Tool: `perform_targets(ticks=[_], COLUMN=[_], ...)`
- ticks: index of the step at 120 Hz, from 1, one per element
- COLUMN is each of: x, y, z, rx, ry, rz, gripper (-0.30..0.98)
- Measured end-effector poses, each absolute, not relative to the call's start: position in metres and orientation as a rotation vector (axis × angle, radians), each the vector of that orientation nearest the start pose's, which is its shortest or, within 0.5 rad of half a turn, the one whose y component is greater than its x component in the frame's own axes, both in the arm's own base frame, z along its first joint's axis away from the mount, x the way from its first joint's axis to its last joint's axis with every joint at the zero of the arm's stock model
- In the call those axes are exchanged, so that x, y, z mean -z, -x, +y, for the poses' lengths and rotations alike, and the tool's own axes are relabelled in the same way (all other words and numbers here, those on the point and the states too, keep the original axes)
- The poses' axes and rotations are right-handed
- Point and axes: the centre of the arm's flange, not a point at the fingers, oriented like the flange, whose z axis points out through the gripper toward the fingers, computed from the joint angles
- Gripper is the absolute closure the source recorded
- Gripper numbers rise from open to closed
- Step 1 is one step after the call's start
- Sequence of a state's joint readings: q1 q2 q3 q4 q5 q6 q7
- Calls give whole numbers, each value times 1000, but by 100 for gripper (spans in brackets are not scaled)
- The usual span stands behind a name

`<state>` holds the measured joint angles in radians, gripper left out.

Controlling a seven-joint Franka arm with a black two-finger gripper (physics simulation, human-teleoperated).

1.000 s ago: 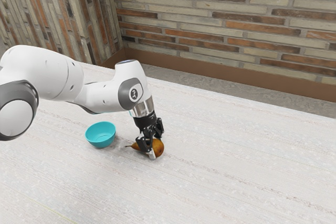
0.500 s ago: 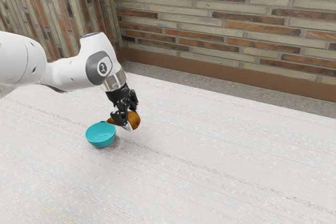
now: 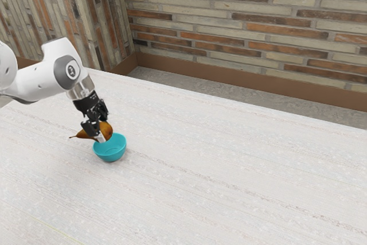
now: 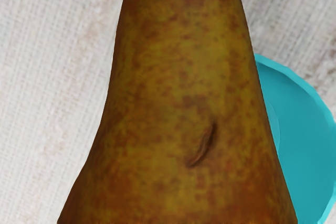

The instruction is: Place the pear in the bowl.

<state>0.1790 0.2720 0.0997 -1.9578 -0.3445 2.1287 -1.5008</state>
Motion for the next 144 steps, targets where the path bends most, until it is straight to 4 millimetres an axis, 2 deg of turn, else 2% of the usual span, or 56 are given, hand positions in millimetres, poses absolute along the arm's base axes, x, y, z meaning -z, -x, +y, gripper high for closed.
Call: perform_targets(ticks=[9,32,55,61,66,82,97,107,118,144], x=[-329,-327,-333,-350,-372,-473,-521,-568,-591,-603], y=[-583,-588,-587,-588,-588,-596,-578,-572,-570,-571], z=[145,138,137,131,126,116,114,117,115,85], rx=[341,346,333,306,277,121,88,-31,-92,-107], ry=[-1650,-1679,-1692,-1709,-1728,-1905,-2079,-2259,-2457,-2817], rz=[2467,2445,2428,2402,2373,2224,2087,1958,1797,1345], gripper=[40,18,7,6,5,3,1,1,1,0])
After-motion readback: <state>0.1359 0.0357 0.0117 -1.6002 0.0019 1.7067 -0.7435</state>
